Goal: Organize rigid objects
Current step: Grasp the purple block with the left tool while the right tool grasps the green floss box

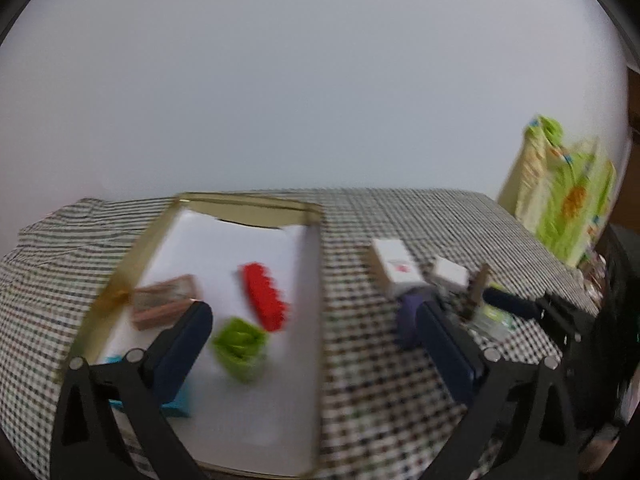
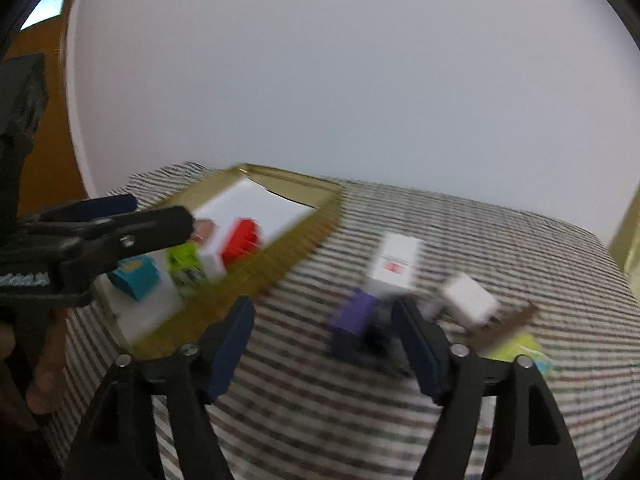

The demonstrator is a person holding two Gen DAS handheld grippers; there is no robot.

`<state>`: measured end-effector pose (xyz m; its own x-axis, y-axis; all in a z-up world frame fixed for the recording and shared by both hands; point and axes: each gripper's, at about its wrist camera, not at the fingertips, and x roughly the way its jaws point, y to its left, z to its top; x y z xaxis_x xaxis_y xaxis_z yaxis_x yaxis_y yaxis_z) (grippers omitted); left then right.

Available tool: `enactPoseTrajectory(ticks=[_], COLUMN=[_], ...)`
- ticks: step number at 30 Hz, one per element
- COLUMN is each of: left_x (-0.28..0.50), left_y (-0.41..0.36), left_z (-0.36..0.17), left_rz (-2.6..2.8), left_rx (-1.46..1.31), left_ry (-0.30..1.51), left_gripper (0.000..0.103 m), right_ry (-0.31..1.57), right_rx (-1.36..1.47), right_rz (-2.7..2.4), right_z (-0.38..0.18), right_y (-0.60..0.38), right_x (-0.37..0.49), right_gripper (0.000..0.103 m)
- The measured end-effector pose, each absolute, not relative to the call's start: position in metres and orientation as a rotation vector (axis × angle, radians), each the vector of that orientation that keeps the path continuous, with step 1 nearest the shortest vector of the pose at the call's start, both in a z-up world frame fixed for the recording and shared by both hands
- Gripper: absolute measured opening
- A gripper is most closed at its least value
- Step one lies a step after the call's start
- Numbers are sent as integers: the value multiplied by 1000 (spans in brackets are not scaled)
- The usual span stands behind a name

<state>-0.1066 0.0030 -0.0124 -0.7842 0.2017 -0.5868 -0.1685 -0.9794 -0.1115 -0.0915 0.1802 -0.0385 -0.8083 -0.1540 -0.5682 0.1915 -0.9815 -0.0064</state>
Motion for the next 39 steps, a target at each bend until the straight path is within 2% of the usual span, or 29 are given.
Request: enactPoseTrajectory(ticks=[9, 14, 27, 33, 39], left_x=[-120, -133, -137, -135, -139], left_y=[71, 87, 103, 111, 111], left_z=[-33, -51, -63, -63, -66], left_rz=[2650, 2598, 2587, 2539, 2516], left_rx=[-1036, -1121, -1121, -1087, -1116], left_ry=[39, 58, 194, 239, 241], left_gripper=[103, 103, 103, 96, 96], right_ry=[171, 118, 105, 96, 91], right_rx=[1096, 1146, 1160, 1158, 1158], right_rz=[-2847, -2819, -2760, -2738, -2729], right_z=[-44, -53, -72, -77, -77], right_y=[264, 292, 294, 299, 300], right_x=[-98, -105, -117, -118, -115], right_gripper=[82, 82, 86, 87, 87])
